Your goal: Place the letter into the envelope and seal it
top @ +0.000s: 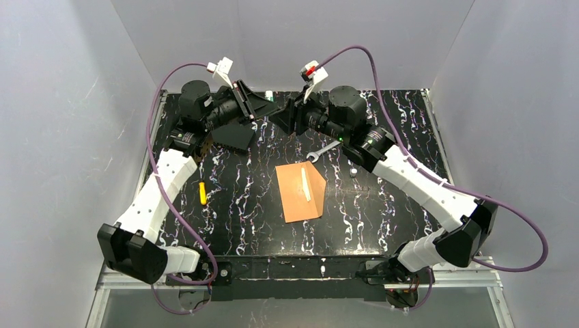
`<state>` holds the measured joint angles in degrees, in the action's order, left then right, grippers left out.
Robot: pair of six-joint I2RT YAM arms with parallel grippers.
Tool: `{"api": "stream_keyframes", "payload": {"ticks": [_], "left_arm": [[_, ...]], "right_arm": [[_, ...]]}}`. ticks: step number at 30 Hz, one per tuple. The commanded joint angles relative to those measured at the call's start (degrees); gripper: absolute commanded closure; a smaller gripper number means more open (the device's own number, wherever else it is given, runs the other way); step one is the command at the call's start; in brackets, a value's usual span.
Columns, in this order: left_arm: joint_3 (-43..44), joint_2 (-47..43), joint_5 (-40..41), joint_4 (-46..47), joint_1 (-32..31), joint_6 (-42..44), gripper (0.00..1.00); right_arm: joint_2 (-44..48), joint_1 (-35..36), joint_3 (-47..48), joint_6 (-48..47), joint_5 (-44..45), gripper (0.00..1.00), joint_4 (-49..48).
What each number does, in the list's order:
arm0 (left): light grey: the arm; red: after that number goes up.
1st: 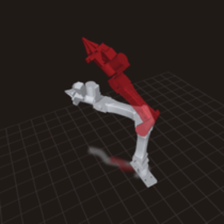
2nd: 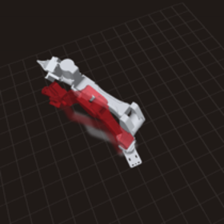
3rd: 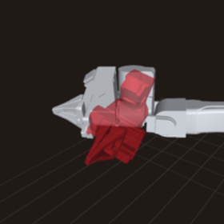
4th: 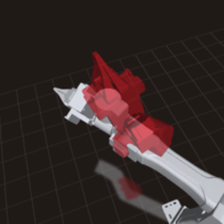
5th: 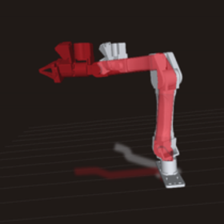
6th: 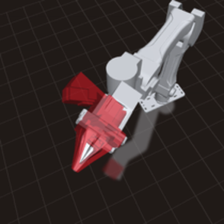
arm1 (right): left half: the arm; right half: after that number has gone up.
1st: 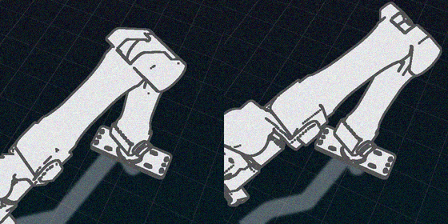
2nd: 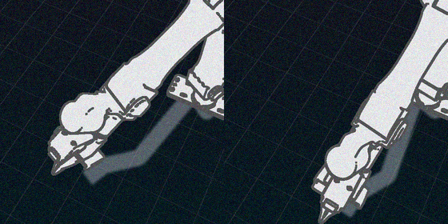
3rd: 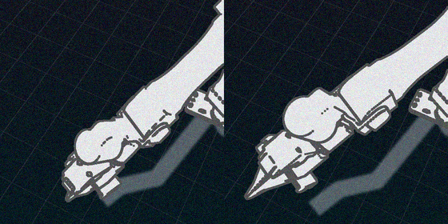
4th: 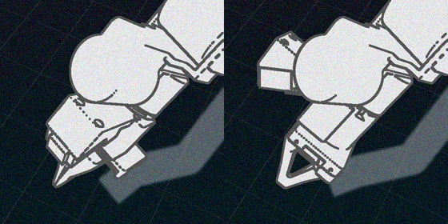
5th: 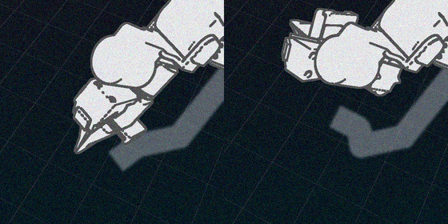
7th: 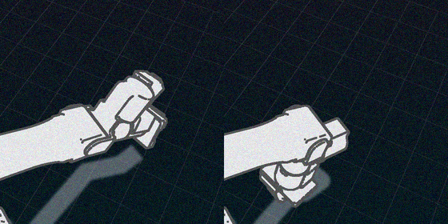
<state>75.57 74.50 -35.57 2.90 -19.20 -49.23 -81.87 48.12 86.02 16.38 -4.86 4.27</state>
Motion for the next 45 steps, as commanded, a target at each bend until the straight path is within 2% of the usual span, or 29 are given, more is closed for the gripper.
{"api": "stream_keyframes", "payload": {"ticks": [1,3,5,7,12,18,20,25,27,32,34,38,41,45], "left_arm": [[2.75,-1.94,-0.54,-2.56,-0.01,1.64,1.00],[2.38,-2.31,2.06,-4.12,0.01,1.11,1.00],[1.16,-2.60,3.56,-1.85,0.02,-0.09,1.00],[0.13,-2.66,3.53,0.59,0.03,-1.57,1.00],[-0.03,-2.43,2.53,1.01,0.03,-1.44,1.00],[-0.99,-3.39,2.63,1.06,0.04,-0.22,1.00],[-1.12,-3.56,2.73,1.06,0.03,-0.12,1.00],[-0.97,-4.07,2.49,1.06,0.02,0.27,1.00],[-1.10,-4.46,2.18,0.91,0.08,0.60,1.00],[-0.54,-4.38,-6.50,2.30,0.51,3.31,1.00],[0.12,-4.34,-12.48,3.88,0.80,5.95,1.00],[-1.55,-6.85,-20.54,10.04,1.27,11.12,1.00],[-1.01,-7.14,-23.83,14.01,1.47,11.81,1.00],[0.35,-4.44,-28.13,21.47,1.46,5.96,1.00]], "right_arm": [[0.96,-0.74,-1.13,-1.42,-2.14,0.44,-0.25],[1.22,-0.65,-2.58,1.61,-3.23,0.36,-3.37],[1.08,-0.66,-3.83,5.48,-3.05,0.32,-6.10],[0.78,-0.66,-5.44,10.74,-1.52,0.32,-9.08],[0.38,-0.66,-9.19,20.32,-0.58,0.39,-18.90],[-1.70,-0.70,-6.26,23.47,0.68,0.36,-19.57],[-1.72,-0.74,-6.11,24.78,2.48,0.42,-18.95],[-0.63,-0.79,-7.17,25.68,4.29,0.89,-17.84],[0.48,-1.07,-8.21,24.73,3.95,0.99,-18.22],[5.25,-4.09,-14.54,22.48,-7.79,0.99,-29.27],[6.89,-5.64,-17.02,24.36,-17.30,0.99,-36.55],[9.21,-8.20,-21.43,30.73,-29.42,0.99,-51.21],[9.17,-9.05,-22.86,37.16,-33.33,0.99,-60.09],[8.00,-9.02,-22.03,41.18,-35.19,0.99,-64.68]]}}
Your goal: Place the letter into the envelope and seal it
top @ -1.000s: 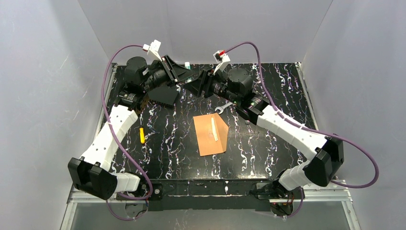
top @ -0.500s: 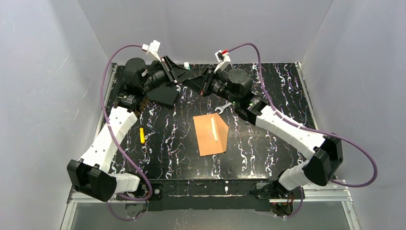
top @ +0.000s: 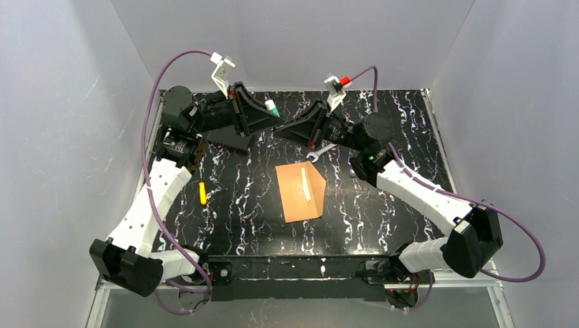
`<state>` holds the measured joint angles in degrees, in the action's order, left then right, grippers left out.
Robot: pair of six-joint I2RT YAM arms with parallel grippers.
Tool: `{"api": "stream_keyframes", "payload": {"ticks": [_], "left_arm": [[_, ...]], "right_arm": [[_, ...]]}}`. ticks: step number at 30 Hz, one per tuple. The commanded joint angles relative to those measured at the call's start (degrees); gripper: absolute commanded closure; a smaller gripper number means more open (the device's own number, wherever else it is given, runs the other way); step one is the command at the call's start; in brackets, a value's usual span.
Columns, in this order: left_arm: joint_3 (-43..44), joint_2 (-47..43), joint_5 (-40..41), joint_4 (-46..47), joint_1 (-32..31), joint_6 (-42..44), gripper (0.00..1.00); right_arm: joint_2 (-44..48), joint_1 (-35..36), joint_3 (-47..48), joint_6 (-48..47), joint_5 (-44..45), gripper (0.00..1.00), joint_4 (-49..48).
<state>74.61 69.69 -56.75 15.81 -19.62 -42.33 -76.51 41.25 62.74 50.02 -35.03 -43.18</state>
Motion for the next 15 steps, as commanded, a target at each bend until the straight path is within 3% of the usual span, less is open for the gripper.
{"api": "stream_keyframes", "payload": {"ticks": [1,4,5,7,8,12,15], "left_arm": [[1.38,0.75,-6.82,9.26,1.91,-1.66,1.00],[1.04,0.69,-5.61,10.28,1.90,-2.21,1.00],[0.69,0.44,-4.51,10.29,1.89,-2.31,1.00],[0.22,-0.12,0.39,10.29,1.87,-4.16,1.00],[-0.38,-0.61,4.07,10.29,1.91,-6.33,1.00],[-5.33,-2.14,21.33,9.88,1.78,-20.49,1.00],[-6.05,-1.50,24.40,9.82,1.37,-26.72,1.00]], "right_arm": [[2.64,-2.20,1.60,6.94,-4.74,0.99,-15.51],[3.20,-2.14,2.93,1.81,-2.15,0.99,-6.50],[3.47,-2.17,3.32,0.33,-0.36,0.84,-3.03],[4.21,-2.10,4.46,-4.52,3.51,0.39,4.27],[4.79,-1.85,5.14,-7.55,5.94,0.29,7.92],[6.80,-0.10,6.50,-26.82,18.76,0.23,19.74],[5.93,0.35,7.04,-37.16,23.71,0.23,20.36]]}}
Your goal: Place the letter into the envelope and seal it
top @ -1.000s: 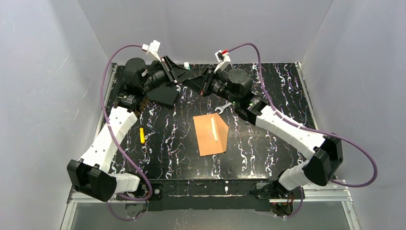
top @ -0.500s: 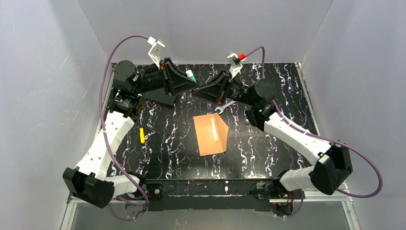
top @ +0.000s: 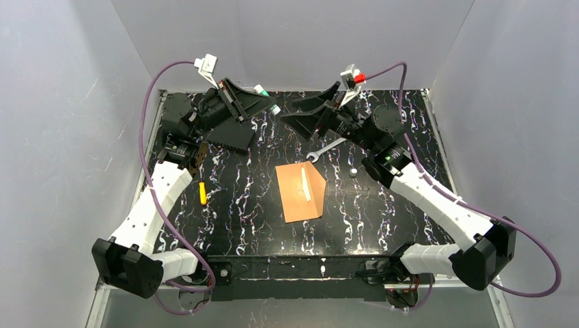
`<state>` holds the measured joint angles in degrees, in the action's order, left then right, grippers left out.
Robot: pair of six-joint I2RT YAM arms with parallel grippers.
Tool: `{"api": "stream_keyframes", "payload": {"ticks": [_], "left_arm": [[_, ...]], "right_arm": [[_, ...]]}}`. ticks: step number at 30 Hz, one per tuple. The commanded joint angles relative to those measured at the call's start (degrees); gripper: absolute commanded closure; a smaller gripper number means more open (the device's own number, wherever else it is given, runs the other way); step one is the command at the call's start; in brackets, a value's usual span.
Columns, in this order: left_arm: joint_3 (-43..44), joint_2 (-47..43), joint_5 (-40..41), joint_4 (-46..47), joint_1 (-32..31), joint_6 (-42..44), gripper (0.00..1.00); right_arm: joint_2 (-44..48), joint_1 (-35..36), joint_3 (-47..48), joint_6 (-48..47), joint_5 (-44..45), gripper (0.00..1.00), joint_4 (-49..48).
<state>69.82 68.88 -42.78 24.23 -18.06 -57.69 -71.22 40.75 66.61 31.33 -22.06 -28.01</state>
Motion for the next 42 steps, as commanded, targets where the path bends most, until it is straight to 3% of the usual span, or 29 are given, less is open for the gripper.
{"api": "stream_keyframes", "payload": {"ticks": [1,10,15,17,22,26,27,29,30,37,42], "left_arm": [[-0.96,-0.48,10.67,1.09,-0.13,-12.50,1.00],[0.75,1.34,12.27,-1.97,-0.16,-19.85,1.00],[-0.06,0.31,13.19,-1.90,-0.19,-21.14,1.00],[-0.05,0.21,13.23,-1.97,-0.15,-20.53,1.00],[-0.34,0.73,12.43,-1.84,-0.18,-21.05,1.00],[0.18,0.88,12.00,-1.87,-0.21,-20.97,1.00],[0.33,0.97,11.77,-1.82,-0.14,-20.99,1.00],[0.60,1.28,11.36,-1.89,-0.17,-21.50,1.00],[0.70,1.40,11.13,-1.85,-0.16,-21.83,1.00],[0.63,1.72,10.44,-1.85,-0.15,-22.38,1.00],[0.39,1.61,10.28,-1.87,-0.17,-22.20,1.00]], "right_arm": [[0.00,1.12,3.71,-20.51,10.87,0.23,5.09],[-4.85,5.15,8.00,-30.55,14.75,0.24,2.63],[-5.50,5.89,6.04,-33.16,14.91,0.45,-4.89],[-5.55,6.00,5.54,-33.48,14.36,0.47,-6.42],[-5.60,6.14,4.37,-33.53,13.10,0.34,-9.21],[-7.01,6.18,5.79,-34.51,12.93,0.32,-7.52],[-7.27,6.23,5.95,-34.96,12.86,0.35,-7.44],[-8.06,6.27,7.04,-36.30,11.69,0.54,-6.71],[-8.43,6.27,7.84,-36.95,10.88,0.56,-5.54],[-9.78,6.44,9.50,-38.14,10.68,0.55,-5.80],[-10.01,6.53,9.51,-37.74,11.77,0.60,-8.02]]}}
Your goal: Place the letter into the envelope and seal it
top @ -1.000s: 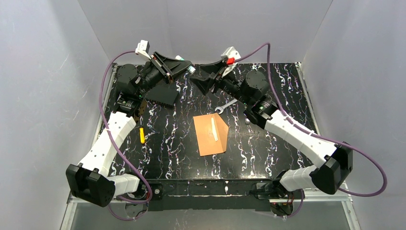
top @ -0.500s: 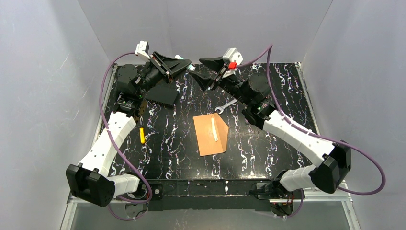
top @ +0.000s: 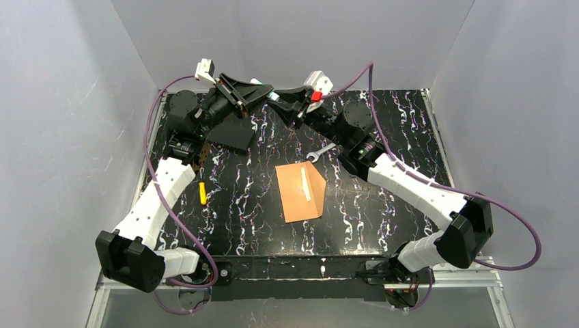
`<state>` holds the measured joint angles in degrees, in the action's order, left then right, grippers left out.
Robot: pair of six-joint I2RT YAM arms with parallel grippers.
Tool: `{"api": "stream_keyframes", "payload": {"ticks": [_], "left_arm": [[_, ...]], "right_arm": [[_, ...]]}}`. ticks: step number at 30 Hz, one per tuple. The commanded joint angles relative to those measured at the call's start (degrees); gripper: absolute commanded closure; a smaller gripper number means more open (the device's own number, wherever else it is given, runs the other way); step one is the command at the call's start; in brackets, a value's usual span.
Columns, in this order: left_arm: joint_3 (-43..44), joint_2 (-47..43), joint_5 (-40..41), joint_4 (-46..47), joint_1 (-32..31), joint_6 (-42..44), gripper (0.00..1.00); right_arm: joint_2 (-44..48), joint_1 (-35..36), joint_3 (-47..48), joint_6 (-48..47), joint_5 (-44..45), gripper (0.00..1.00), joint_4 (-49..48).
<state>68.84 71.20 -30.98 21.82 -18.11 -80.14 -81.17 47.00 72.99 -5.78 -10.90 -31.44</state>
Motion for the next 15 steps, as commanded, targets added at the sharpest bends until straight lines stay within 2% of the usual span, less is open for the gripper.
{"api": "stream_keyframes", "payload": {"ticks": [1,7,9,13,15], "left_arm": [[1.31,-0.79,-1.56,0.55,-0.12,0.31,1.00],[1.00,-0.74,-1.62,0.54,-0.11,0.50,1.00],[1.11,-0.50,-1.70,0.52,-0.12,0.41,1.00],[1.43,-0.37,-1.68,0.58,-0.12,0.37,1.00],[1.79,-0.34,-2.00,0.56,-0.16,0.78,1.00]], "right_arm": [[-0.09,0.28,3.24,-0.33,0.57,0.60,-4.71],[0.43,0.28,2.89,0.85,0.08,0.49,-5.14],[0.41,0.28,2.77,1.37,0.50,0.55,-5.46],[-0.35,0.37,4.10,1.52,0.00,0.80,-3.59],[-0.32,0.37,4.30,1.48,0.27,0.88,-2.58]]}}
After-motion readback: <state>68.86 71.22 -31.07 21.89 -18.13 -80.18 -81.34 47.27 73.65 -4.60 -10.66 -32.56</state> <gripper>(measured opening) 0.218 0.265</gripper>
